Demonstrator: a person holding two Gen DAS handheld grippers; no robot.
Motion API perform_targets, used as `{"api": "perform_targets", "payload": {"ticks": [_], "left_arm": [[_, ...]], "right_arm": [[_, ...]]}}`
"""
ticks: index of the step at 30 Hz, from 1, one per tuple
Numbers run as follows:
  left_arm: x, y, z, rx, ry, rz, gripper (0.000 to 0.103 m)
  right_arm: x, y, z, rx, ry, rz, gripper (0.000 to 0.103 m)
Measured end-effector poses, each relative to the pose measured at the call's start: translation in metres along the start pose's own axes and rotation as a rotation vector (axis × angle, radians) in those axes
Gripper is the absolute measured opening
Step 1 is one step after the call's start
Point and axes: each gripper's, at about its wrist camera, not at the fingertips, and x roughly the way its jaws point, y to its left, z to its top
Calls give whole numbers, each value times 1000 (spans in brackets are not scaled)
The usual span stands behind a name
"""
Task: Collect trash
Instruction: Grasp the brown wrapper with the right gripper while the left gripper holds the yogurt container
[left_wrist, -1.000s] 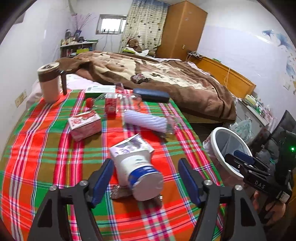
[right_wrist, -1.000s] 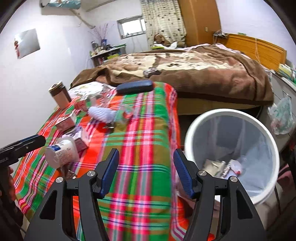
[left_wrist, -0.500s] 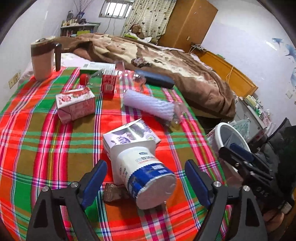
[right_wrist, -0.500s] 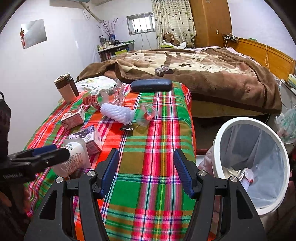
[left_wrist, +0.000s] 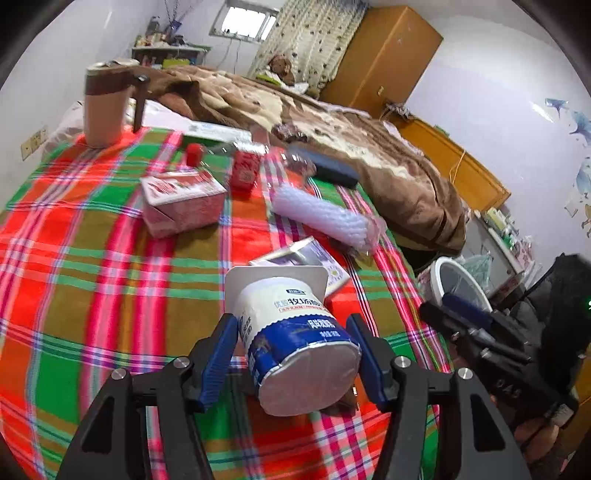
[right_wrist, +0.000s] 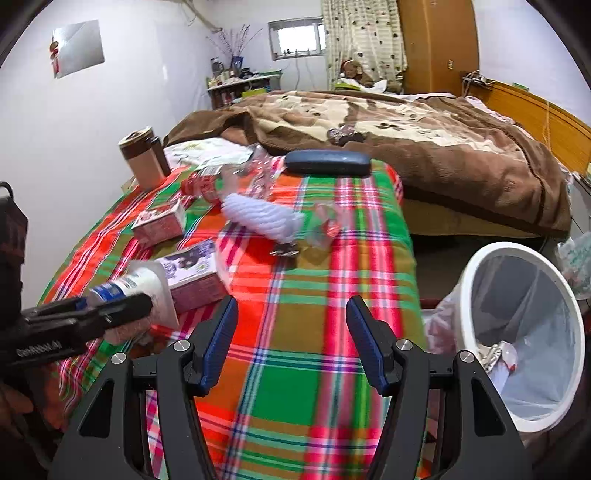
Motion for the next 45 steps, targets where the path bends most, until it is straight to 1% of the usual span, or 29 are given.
{"api": "perform_targets", "payload": {"ticks": [3, 5, 7, 10, 12, 14, 18, 25, 32, 34, 36, 38, 40, 45], "left_arm": [[-13, 9, 2, -2, -28, 8, 61], [-20, 16, 1, -4, -38, 31, 61], [-29, 24, -2, -6, -55, 58, 61], [-38, 37, -5, -21, -63, 76, 61], [-42, 44, -8, -19, -63, 104, 61], [-47, 52, -12, -22, -60, 124, 61], [-55, 67, -18, -49, -63, 140, 61], [-60, 80, -25, -73, -64, 146, 61], [-57, 85, -31, -85, -53, 142, 61], [-57, 85, -32, -83, -55, 143, 61], [-57, 84, -32, -83, -54, 139, 61], [-57, 84, -32, -84, -55, 140, 61], [-57, 83, -32, -81, -56, 136, 61], [-57, 80, -33, -74, -59, 138, 61]], "right_arm": [[2, 12, -2, -29, 11, 32, 62], [5, 23, -4, -69, 34, 93, 62], [10, 35, -7, -103, 51, 130, 62], [17, 49, -12, -148, 81, 161, 62], [23, 61, -16, -186, 109, 186, 62], [26, 68, -19, -214, 120, 189, 62], [35, 78, -22, -249, 149, 198, 62], [42, 87, -28, -273, 185, 202, 62], [43, 88, -30, -275, 187, 190, 61], [43, 89, -30, -281, 179, 176, 40], [43, 89, -30, -282, 178, 176, 38], [42, 90, -30, -285, 177, 179, 32], [42, 90, -30, -284, 173, 179, 20], [37, 92, -31, -277, 166, 195, 20]]}}
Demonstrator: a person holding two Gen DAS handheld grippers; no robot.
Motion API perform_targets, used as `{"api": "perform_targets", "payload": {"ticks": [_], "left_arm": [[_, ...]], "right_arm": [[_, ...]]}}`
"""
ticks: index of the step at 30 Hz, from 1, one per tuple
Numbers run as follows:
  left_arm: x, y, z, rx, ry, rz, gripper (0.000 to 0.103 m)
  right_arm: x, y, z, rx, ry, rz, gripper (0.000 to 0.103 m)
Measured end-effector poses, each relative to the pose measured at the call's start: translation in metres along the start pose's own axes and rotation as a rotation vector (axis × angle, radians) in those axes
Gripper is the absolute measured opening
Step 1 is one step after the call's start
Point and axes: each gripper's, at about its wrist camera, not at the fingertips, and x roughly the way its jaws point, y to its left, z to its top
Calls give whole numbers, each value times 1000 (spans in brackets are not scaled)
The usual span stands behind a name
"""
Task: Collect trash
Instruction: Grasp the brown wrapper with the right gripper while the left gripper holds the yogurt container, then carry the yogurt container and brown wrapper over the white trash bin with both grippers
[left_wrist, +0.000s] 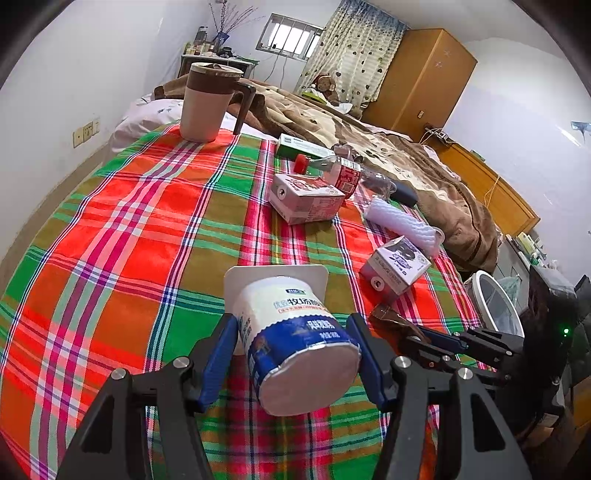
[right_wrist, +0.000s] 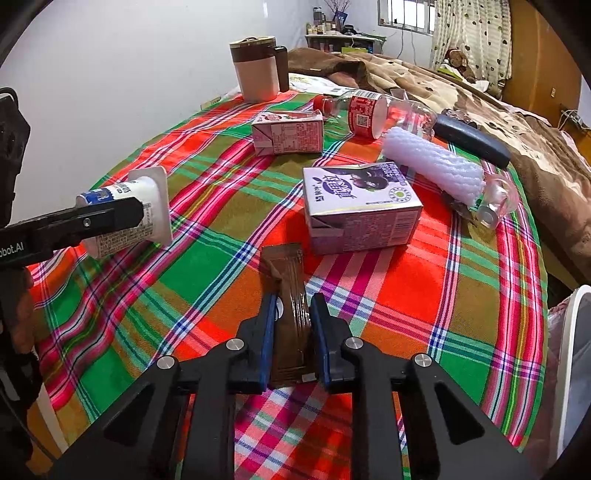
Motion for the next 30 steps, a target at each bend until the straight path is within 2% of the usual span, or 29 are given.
{"api": "perform_targets", "payload": {"ticks": [12, 20, 30], "left_arm": [[-14, -31, -1, 79, -24, -1, 61], [-22, -67, -1, 156, -42, -8, 61], [-24, -123, 0, 249, -50, -61, 61]], "right_arm": [[-24, -7, 0, 55, -70, 13, 19], [-50, -22, -3, 97, -130, -15, 19], [-76, -51, -14, 163, -182, -55, 19]]}}
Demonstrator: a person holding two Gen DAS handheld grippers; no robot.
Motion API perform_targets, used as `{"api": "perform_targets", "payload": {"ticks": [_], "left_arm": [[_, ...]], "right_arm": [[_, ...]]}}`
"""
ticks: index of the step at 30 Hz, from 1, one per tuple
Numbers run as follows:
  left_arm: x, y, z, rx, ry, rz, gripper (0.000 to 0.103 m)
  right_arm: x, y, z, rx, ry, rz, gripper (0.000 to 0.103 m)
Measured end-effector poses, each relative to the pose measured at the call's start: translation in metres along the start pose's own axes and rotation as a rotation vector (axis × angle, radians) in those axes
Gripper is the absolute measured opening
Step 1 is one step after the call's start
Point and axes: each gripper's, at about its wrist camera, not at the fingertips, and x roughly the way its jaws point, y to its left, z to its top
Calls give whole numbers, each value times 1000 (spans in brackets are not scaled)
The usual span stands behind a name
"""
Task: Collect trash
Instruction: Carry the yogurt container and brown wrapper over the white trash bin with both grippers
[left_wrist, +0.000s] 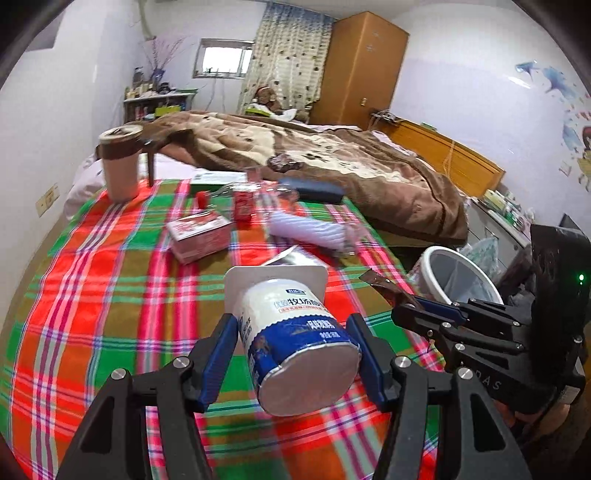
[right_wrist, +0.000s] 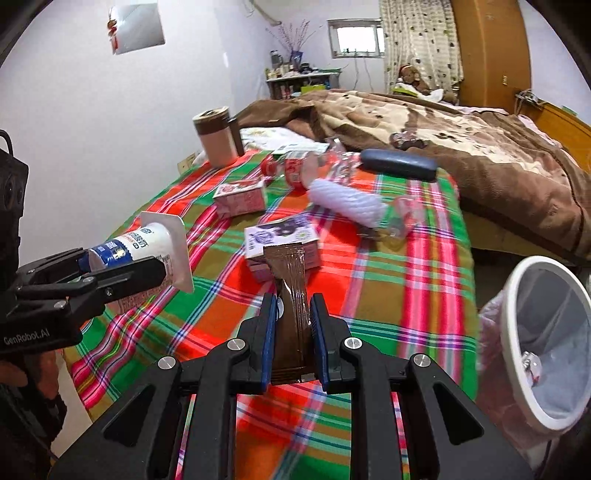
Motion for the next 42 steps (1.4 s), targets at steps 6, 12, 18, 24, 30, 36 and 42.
{"api": "perform_targets", "payload": {"ticks": [6, 12, 18, 24, 30, 36, 42], "left_arm": [[10, -37, 8, 55, 1, -49, 61], [26, -77, 15, 110, 10, -105, 61], [45, -123, 23, 178, 25, -167, 61], [62, -165, 29, 229, 29, -225, 61], [83, -205, 32, 280, 57, -286, 61], [105, -233, 35, 304, 86, -330, 61], [132, -255, 35, 322, 129, -343, 61]], "right_arm": [[-19, -30, -3, 52, -32, -55, 19], [-39, -69, -9, 114, -55, -132, 19], [-57, -104, -15, 172, -79, -202, 19], [-69, -134, -22, 225, -88, -262, 19], [-74, -158, -28, 262, -82, -313, 19], [-72, -181, -36, 306, -59, -353, 19], [-65, -203, -45, 335, -18, -398, 19]]}}
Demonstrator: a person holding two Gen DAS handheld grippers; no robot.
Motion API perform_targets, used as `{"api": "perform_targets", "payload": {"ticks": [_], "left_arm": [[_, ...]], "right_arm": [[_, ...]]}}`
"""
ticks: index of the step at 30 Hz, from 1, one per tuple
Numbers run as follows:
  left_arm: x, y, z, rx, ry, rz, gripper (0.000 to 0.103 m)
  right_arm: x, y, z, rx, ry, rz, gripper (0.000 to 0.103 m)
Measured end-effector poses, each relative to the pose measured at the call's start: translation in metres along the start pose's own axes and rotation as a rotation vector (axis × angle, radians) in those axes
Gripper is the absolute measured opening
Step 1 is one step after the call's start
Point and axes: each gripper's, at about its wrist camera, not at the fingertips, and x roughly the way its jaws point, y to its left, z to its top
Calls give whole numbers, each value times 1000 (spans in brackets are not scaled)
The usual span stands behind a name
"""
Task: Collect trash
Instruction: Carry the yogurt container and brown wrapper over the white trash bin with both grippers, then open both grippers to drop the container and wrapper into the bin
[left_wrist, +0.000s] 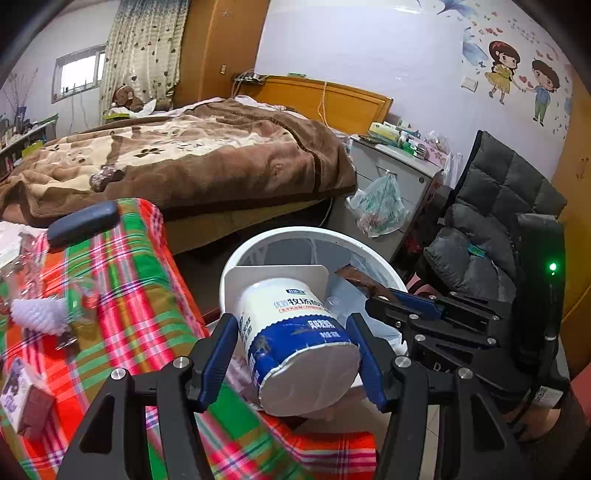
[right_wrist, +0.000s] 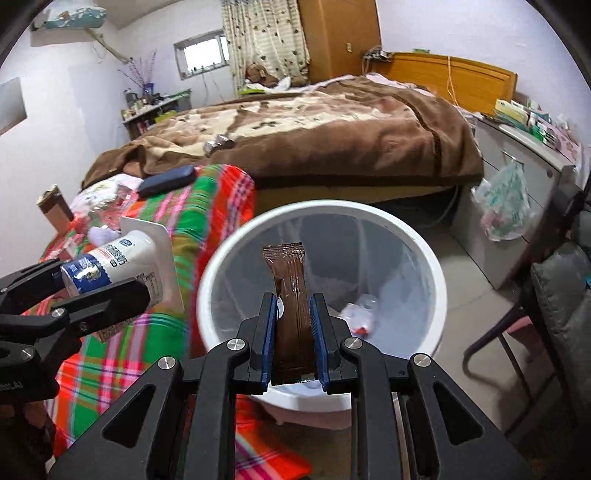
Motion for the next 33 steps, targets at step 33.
{"api": "perform_targets", "payload": {"ticks": [33], "left_arm": [[-9, 28, -1, -70, -27, 46, 73]], "right_arm": [[6, -12, 2, 36, 16, -56, 55]]}}
